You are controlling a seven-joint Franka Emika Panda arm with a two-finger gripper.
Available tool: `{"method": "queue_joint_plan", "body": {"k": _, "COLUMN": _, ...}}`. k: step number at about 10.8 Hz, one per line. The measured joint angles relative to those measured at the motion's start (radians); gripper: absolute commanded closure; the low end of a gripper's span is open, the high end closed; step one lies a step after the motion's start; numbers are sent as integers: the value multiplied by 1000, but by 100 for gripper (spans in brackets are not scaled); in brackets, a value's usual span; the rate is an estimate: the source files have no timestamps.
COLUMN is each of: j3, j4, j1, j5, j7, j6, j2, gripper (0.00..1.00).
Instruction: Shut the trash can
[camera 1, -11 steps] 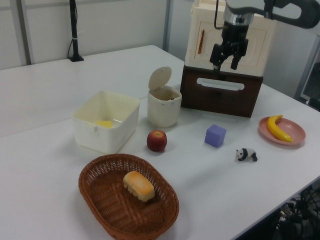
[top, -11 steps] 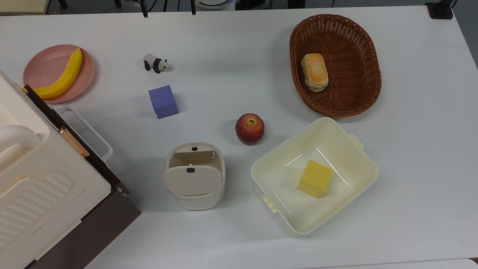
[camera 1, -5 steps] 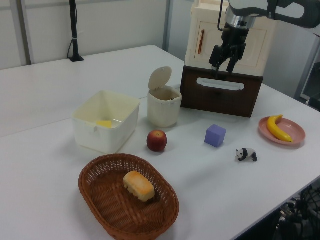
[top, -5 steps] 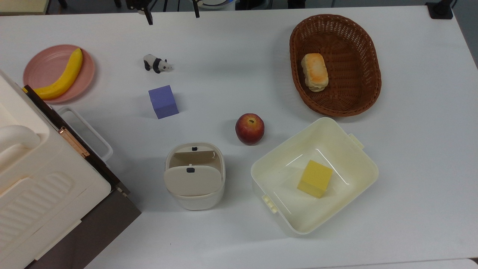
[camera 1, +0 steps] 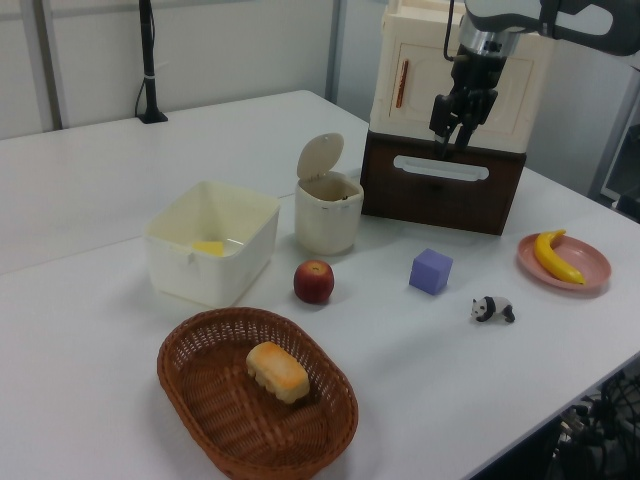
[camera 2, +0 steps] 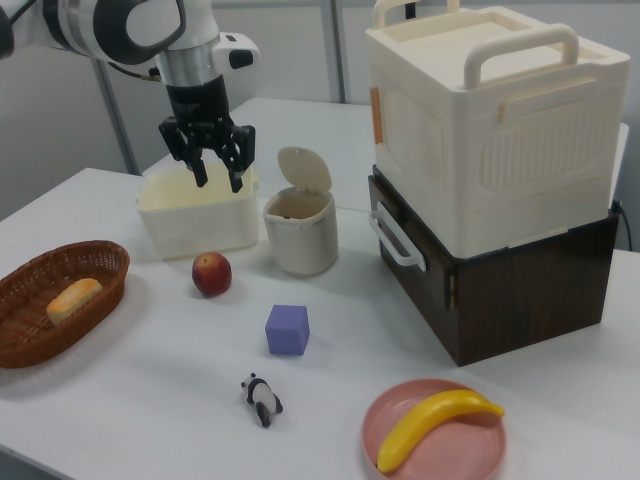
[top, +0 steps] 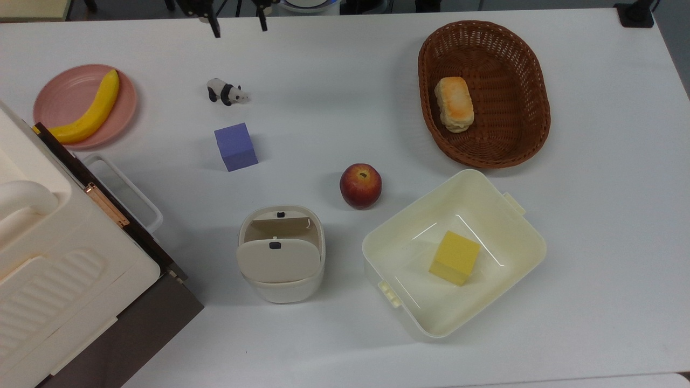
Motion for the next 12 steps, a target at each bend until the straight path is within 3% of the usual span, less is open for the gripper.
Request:
{"method": "queue_joint_plan", "body": {"k": 5, "j3": 0, "j4": 3, "j1": 0, "j5": 25, "j7": 12, "j6": 160, "j2": 30, "gripper": 100}}
{"method": "queue_joint_plan", "body": {"k": 7, "j3": 1, "j4": 34, "j1": 0, "j5": 72, "j7": 130, "j6": 348, "j2": 124, "gripper": 100}}
{"method": "queue_joint_plan", "body": {"k": 9, "j3": 2, "j4": 118, "j1": 0, "j5": 76, "j7": 233, "j6": 519, "j2": 258, "gripper": 100}}
{"method": "queue_joint_plan", "body": {"k": 12, "j3": 1, "j4": 267, "j1": -11, "j5": 77, "j7": 266, "j6": 605, "j2": 387, "gripper": 100}}
